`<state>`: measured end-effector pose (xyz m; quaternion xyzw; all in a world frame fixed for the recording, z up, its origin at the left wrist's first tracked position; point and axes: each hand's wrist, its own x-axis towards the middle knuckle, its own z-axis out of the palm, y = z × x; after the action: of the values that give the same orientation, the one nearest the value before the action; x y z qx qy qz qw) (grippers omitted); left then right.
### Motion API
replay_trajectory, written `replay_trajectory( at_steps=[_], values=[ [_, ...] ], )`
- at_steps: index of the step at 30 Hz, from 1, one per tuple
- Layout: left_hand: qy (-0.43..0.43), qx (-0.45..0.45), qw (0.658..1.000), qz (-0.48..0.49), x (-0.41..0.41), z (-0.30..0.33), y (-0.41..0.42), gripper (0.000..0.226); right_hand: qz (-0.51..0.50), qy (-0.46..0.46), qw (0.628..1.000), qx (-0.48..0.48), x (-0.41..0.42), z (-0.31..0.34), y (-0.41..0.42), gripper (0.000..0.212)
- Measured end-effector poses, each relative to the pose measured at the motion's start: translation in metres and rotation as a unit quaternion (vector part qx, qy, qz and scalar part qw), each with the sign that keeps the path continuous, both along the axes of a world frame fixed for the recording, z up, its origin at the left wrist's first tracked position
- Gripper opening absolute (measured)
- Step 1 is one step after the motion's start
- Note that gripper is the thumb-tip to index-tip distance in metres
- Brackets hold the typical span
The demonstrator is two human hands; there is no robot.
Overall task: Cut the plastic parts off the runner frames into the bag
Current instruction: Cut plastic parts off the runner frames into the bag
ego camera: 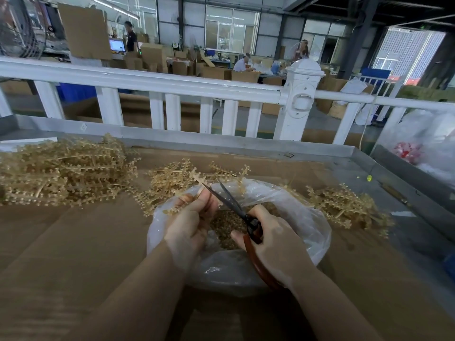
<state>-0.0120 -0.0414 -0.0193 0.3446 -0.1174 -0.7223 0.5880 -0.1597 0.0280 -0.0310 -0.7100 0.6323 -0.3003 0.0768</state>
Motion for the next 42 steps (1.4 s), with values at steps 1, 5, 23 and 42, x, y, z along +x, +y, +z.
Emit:
replay_trajectory(
  at_steps=[1,5,23,42],
  values=[
    [0.003,0.002,1.0,0.002,-0.0002,0.0003,0.0002,0.003,0.001,0.0,1.0,0.001,0.0001,0.0003,0.0006,0.029],
    [0.001,0.008,1.0,0.005,-0.0023,0.0014,0.0026,0.009,0.005,-0.006,1.0,0.003,0.0003,0.0012,0.0016,0.03],
    [-0.011,0.022,1.0,0.016,-0.0054,-0.0017,0.0039,0.011,0.017,0.026,0.999,-0.013,0.0003,0.0,-0.0031,0.029],
    [0.004,-0.002,1.0,-0.007,-0.0055,-0.0059,0.0036,0.036,0.015,0.027,0.999,-0.015,0.0016,0.0019,-0.0028,0.029]
  ],
)
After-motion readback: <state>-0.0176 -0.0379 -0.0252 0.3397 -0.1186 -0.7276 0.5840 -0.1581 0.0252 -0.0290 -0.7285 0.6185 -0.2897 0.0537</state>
